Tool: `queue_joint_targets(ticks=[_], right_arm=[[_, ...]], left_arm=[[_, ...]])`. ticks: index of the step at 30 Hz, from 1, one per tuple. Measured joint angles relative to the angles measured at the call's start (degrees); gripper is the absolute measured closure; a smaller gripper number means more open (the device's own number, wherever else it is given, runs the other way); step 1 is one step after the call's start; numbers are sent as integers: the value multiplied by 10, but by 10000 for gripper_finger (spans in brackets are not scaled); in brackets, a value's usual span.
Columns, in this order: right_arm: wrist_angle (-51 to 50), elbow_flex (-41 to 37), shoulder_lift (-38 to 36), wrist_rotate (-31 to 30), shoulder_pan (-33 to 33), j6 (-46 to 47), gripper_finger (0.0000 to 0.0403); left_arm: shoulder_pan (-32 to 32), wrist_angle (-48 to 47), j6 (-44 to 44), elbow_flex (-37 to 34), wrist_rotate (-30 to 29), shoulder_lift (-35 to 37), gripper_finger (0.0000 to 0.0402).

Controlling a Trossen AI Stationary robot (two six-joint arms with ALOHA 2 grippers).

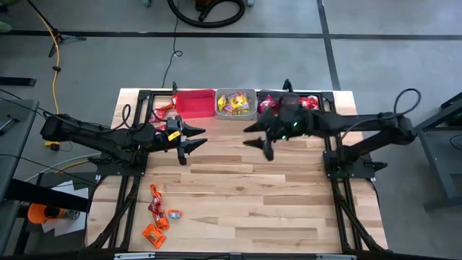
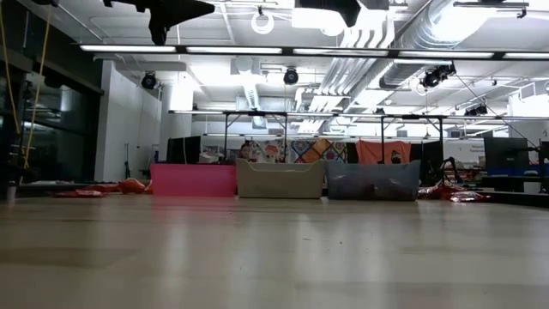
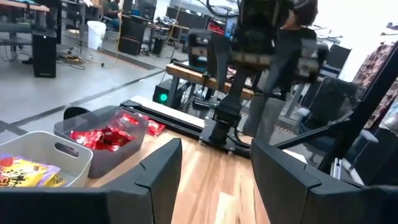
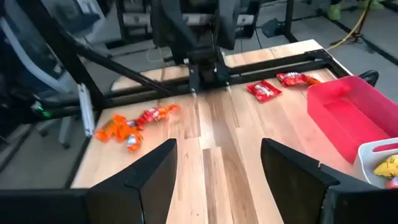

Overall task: Sort candy
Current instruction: Put the red candy into the black bin

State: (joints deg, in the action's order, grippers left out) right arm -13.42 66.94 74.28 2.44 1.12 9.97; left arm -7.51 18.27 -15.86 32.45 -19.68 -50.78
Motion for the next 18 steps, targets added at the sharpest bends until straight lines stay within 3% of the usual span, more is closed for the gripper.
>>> queue_joint_targets(ticks=[5,7,11,14,18], right_arm=[[38,0,34,-11,-25,-10,176],[39,0,35,-12,-22,-9,176],[41,0,35,-24,-8,6,176],[41,0,34,-25,3,6,176],[38,0,33,-25,13,6,176]], left_arm=[[0,-7,-1,2,0,0,222],[5,-71,-14,33,-4,-1,222],[43,-348,-22,169,-43,-9,222],[97,-584,-77,267,-84,-40,222],[191,-817,-149,321,-82,-85,222]])
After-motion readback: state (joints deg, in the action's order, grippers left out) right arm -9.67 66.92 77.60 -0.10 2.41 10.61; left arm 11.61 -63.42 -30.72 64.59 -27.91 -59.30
